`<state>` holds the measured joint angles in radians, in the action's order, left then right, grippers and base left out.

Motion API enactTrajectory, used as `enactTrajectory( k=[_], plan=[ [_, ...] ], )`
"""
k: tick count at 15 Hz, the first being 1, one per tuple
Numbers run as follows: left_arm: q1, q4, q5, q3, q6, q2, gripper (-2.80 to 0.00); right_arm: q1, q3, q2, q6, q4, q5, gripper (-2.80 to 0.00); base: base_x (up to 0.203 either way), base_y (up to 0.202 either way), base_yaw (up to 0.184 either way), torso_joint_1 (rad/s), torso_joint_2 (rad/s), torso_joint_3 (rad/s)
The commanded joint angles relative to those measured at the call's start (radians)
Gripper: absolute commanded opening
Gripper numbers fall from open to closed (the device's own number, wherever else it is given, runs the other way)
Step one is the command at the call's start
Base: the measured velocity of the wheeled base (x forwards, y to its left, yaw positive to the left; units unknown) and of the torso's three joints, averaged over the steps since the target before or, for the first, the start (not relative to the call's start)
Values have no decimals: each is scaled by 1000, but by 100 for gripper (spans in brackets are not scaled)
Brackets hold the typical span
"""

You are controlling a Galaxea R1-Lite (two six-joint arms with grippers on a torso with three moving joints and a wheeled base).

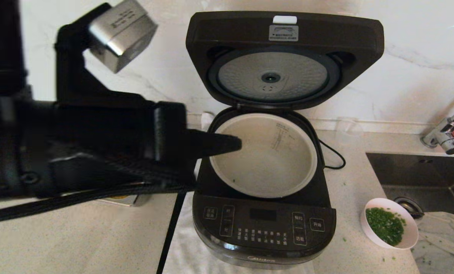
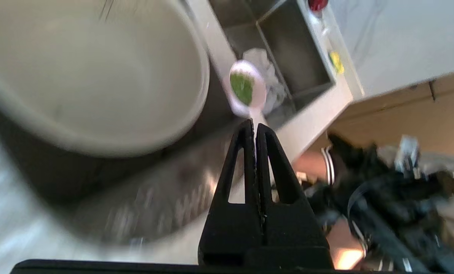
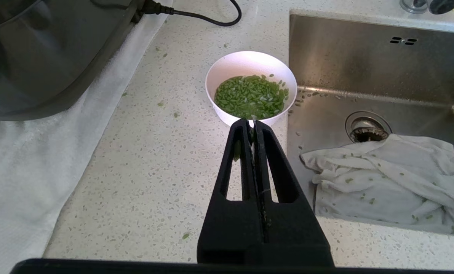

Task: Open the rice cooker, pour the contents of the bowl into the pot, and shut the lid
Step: Open the rice cooker

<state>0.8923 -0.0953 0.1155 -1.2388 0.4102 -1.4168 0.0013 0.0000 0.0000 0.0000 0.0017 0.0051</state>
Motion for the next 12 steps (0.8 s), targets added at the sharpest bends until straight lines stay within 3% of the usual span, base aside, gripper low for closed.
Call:
enactTrajectory(
  k=[1, 4, 7, 12],
  plan=[
    [5, 72, -4, -67, 5, -170, -280, 0, 0, 0, 0, 0, 1, -280, 0, 0, 0, 0, 0, 0],
    [5, 141, -23, -130, 6, -244, -280, 0, 0, 0, 0, 0, 1, -280, 0, 0, 0, 0, 0, 0],
    [5, 275, -156, -202, 2, -323, -280, 0, 0, 0, 0, 0, 1, -280, 0, 0, 0, 0, 0, 0],
    [2, 327, -200, -307, -61, -379, -280, 0, 0, 0, 0, 0, 1, -280, 0, 0, 0, 0, 0, 0]
  ],
)
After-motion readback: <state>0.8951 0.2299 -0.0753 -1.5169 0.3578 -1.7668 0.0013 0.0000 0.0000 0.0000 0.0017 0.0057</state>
